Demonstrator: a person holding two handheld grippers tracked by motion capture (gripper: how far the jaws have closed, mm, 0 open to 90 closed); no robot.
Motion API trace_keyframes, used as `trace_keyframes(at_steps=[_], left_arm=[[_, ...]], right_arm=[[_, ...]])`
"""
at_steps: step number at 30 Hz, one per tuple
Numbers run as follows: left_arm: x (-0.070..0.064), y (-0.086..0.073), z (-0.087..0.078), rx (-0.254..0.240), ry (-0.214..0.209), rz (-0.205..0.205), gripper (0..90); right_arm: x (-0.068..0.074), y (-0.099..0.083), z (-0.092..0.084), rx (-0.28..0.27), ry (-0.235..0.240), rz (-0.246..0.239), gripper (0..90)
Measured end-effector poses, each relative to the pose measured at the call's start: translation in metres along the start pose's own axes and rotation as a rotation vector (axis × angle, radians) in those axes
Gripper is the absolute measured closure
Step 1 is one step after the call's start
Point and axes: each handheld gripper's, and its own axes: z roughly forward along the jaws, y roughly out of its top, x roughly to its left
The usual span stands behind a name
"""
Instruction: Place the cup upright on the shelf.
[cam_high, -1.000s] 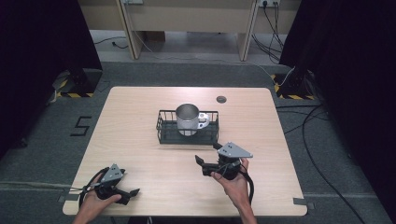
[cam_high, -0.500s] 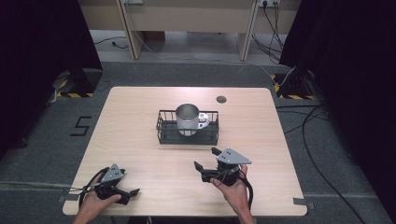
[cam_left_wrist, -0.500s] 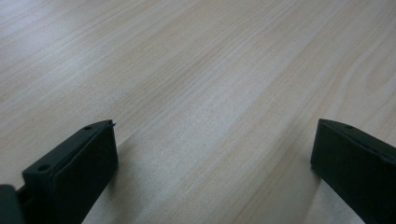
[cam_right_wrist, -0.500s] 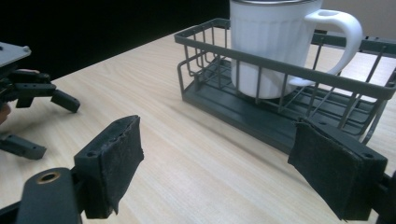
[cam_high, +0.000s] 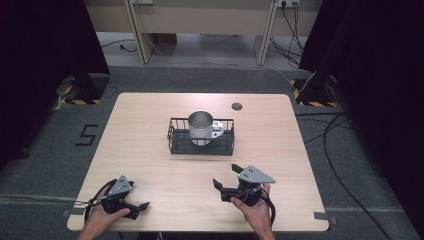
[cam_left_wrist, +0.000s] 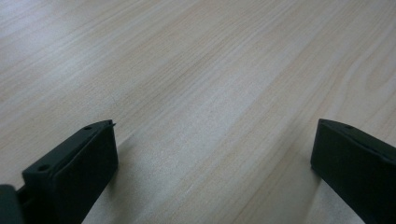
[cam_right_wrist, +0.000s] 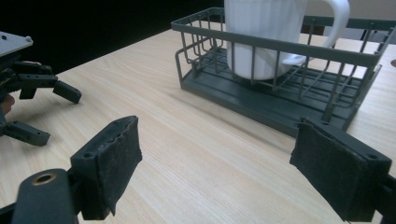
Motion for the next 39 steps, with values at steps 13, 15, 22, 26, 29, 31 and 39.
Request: trace_keyframes(at_steps=[13, 15, 22, 26, 29, 31, 39], left_arm=[[0.0, 0.0, 0.0, 0.0, 0.0, 0.0, 0.0], [0.0, 0.0, 0.0, 0.0, 0.0, 0.0, 0.0], [0.0, 0.0, 0.0, 0.0, 0.0, 0.0, 0.0], [0.0, 0.0, 0.0, 0.0, 0.0, 0.0, 0.0], [0.0, 0.0, 0.0, 0.0, 0.0, 0.0, 0.0], [0.0, 0.0, 0.0, 0.0, 0.0, 0.0, 0.0], [0.0, 0.0, 0.0, 0.0, 0.0, 0.0, 0.0]], right_arm=[[0.0, -0.012, -0.003, 0.017, 0.004, 0.007, 15.3], [0.0, -0.014, -0.005, 0.019, 0.003, 0.009, 15.3], [0.0, -0.022, -0.009, 0.02, 0.001, 0.005, 15.3], [0.001, -0.027, -0.011, 0.031, -0.002, -0.001, 15.2], [0.001, -0.03, -0.011, 0.041, -0.007, -0.006, 15.2], [0.002, -0.032, -0.012, 0.047, -0.01, -0.006, 15.2], [0.001, -0.041, -0.016, 0.076, -0.018, 0.001, 15.3]])
